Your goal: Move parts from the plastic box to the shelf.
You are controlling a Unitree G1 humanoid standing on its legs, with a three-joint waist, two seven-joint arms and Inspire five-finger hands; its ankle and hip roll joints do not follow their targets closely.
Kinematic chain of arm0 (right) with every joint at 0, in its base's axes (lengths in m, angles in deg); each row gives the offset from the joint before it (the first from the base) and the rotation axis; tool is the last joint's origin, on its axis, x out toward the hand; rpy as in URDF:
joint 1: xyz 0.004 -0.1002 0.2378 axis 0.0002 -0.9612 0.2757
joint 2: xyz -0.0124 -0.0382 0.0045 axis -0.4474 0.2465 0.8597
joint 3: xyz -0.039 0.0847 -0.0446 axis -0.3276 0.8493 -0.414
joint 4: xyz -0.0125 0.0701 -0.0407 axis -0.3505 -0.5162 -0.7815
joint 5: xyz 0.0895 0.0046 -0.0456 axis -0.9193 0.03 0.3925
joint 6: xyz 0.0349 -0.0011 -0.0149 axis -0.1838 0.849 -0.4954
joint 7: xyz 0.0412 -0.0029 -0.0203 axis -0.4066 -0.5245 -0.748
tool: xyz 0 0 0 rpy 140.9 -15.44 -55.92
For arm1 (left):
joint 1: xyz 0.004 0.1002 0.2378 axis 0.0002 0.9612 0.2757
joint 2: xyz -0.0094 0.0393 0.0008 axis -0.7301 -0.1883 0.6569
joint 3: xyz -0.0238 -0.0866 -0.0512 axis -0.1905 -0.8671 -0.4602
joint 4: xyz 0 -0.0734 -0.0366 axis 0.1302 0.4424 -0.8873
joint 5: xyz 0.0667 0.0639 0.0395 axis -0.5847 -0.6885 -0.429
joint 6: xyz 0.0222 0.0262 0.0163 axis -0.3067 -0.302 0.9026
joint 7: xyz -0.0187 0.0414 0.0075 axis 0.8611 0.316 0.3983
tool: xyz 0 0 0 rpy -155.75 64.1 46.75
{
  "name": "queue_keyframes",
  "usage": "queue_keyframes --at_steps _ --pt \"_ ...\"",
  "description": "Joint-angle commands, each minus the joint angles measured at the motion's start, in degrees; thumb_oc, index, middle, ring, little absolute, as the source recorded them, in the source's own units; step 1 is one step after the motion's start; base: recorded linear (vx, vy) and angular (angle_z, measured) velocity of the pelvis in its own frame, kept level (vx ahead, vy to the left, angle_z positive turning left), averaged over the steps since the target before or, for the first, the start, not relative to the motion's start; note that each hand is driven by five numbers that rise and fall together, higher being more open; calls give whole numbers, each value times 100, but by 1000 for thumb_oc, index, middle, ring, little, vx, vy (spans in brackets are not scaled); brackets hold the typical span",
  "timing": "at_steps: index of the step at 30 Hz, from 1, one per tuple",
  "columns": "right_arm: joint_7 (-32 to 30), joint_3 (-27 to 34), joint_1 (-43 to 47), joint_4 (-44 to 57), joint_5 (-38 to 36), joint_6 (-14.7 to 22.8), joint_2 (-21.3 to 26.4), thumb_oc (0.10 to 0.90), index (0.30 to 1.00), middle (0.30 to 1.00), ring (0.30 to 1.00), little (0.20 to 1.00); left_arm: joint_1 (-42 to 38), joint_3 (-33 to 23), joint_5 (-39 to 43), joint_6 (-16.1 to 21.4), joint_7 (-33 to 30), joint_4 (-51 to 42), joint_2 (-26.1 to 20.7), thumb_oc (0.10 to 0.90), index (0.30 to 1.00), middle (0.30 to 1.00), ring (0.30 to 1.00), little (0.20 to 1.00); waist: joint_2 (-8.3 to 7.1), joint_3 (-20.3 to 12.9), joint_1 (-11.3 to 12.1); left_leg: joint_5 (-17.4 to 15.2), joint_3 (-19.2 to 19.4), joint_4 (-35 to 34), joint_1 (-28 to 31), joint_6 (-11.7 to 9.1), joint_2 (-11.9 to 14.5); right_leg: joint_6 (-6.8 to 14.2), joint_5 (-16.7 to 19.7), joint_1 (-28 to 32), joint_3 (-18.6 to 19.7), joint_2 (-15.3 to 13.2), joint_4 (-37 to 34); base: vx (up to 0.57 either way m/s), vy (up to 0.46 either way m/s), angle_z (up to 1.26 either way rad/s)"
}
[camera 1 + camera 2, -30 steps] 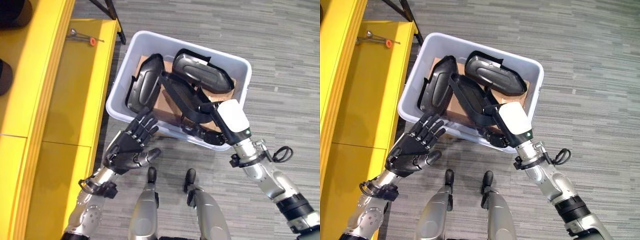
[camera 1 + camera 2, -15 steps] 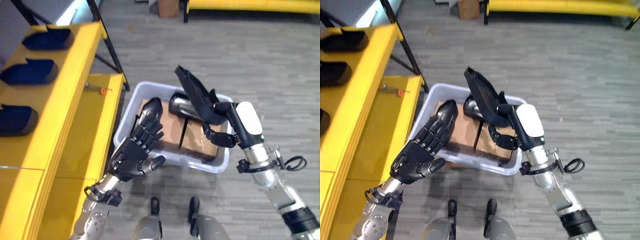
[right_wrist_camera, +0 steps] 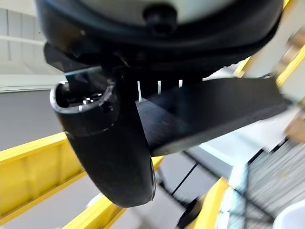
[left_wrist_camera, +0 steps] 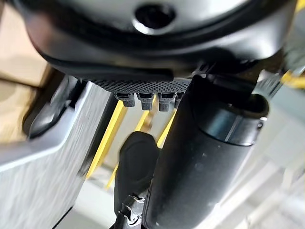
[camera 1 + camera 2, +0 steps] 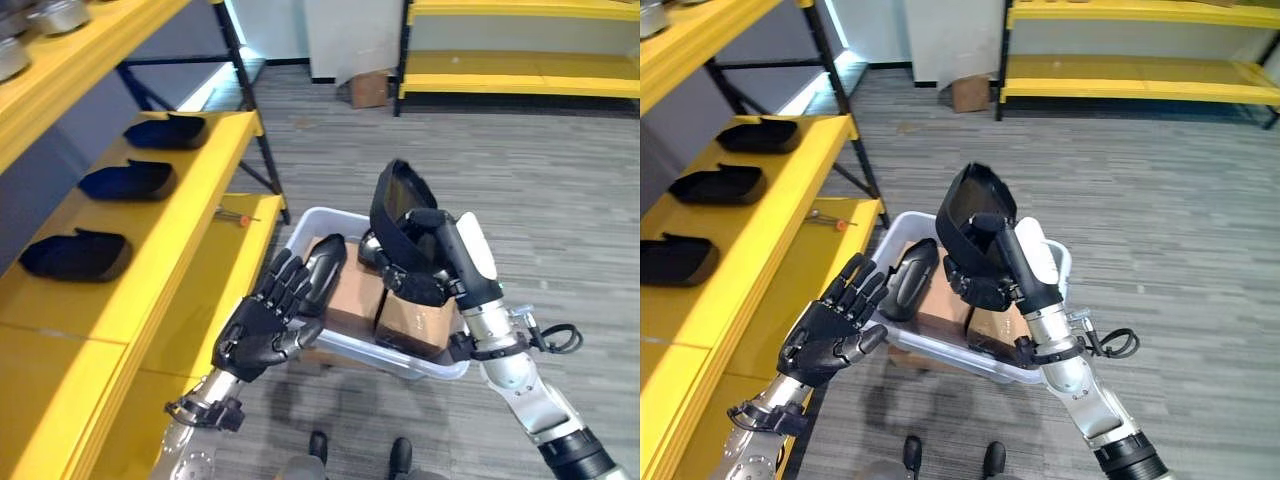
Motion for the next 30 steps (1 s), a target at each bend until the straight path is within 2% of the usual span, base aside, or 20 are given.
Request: queue_keyframes --at_steps 1,3,5,7,10,11,15,18,19,22,25,27,28,30 --pt "-283 -15 927 802 -80 382 -303 400 300 300 300 300 -269 -151 68 685 376 -452 -225 900 1000 1000 1000 1000 -309 -449 9 153 1206 446 -173 -301 639 80 -722 77 -681 -482 429 -128 -31 93" --pt "-276 -32 918 877 -73 366 -284 400 300 300 300 300 -418 -15 57 760 500 -312 -206 900 1000 1000 1000 1000 -298 -434 -109 138 1952 656 -161 -382 806 97 -809 121 -1137 -540 480 -160 -14 131" --pt "-261 -38 886 900 -87 450 -224 400 300 300 300 300 -521 76 -3 871 449 -257 -214 900 1000 1000 1000 1000 -325 -418 -162 51 2230 915 -197 -345 836 87 -804 62 -1338 -587 551 -175 -5 172" --pt "-173 -67 909 823 -295 559 -171 400 300 300 300 300 -664 210 21 1056 242 -183 -260 900 1000 1000 1000 1000 -412 -375 -206 -185 2517 1504 -230 -254 842 63 -776 -15 -1508 -645 593 -170 3 111" --pt "-154 -119 953 702 -359 485 -162 400 300 300 300 300 -829 266 86 1025 86 -149 -291 900 1000 1000 1000 1000 -493 -401 -214 -344 2801 2116 -138 -206 911 34 -727 -67 -1746 -694 596 -147 65 73" --pt "-165 -128 945 698 -298 454 -167 400 300 300 300 300 -848 275 110 1001 90 -143 -289 900 1000 1000 1000 1000 -493 -424 -212 -366 2834 2100 -85 -201 909 38 -709 -90 -1794 -709 602 -149 221 77" --pt "-137 -172 806 711 -298 197 -181 400 300 300 300 300 -911 323 130 915 27 -144 -306 900 1000 1000 1000 1000 -424 -589 -199 -346 3056 1293 289 -189 787 149 -579 -140 -2157 -829 641 -120 260 41" --pt "-99 -139 708 751 -275 201 -169 400 300 300 300 300 -881 351 179 918 96 -151 -322 900 1000 1000 1000 1000 -418 -639 -157 -512 3099 855 419 -90 611 276 -469 -131 -2345 -1001 709 -121 290 46" --pt "-52 -103 642 861 -248 173 -153 400 300 300 300 300 -829 339 161 916 123 -150 -349 900 1000 1000 1000 1000 -407 -671 -72 -561 3053 666 447 -56 497 370 -395 -107 -2472 -1095 713 -154 335 55" --pt "-34 -119 630 982 -208 95 -151 400 300 300 300 300 -784 332 186 918 117 -169 -384 900 1000 1000 1000 1000 -404 -709 49 -533 2952 445 497 -12 350 505 -259 -50 -2640 -1223 660 -126 258 53" --pt "3 -162 690 1026 -87 76 -189 400 300 300 300 300 -727 334 231 942 182 -172 -408 900 1000 1000 1000 1000 -413 -721 190 -532 2843 327 502 27 219 605 -79 4 -2766 -1326 561 -118 230 36" --pt "10 -168 700 1024 -91 72 -189 400 300 300 300 300 -723 329 230 941 193 -170 -411 900 1000 1000 1000 1000 -415 -721 203 -534 2830 312 504 35 199 617 -52 12 -2780 -1337 546 -91 177 48" --pt "185 -248 828 1030 -15 33 -213 400 300 300 300 300 -719 327 260 993 277 -169 -444 900 1000 1000 1000 1000 -434 -711 352 -596 2709 273 489 108 31 736 184 31 -2876 -1485 476 -144 284 44" --pt "402 -318 886 1036 -8 -20 -218 400 300 300 300 300 -747 307 276 1018 280 -163 -458 900 1000 1000 1000 1000 -448 -703 426 -654 2621 283 458 175 -77 808 311 38 -2900 -1585 448 -148 298 37"
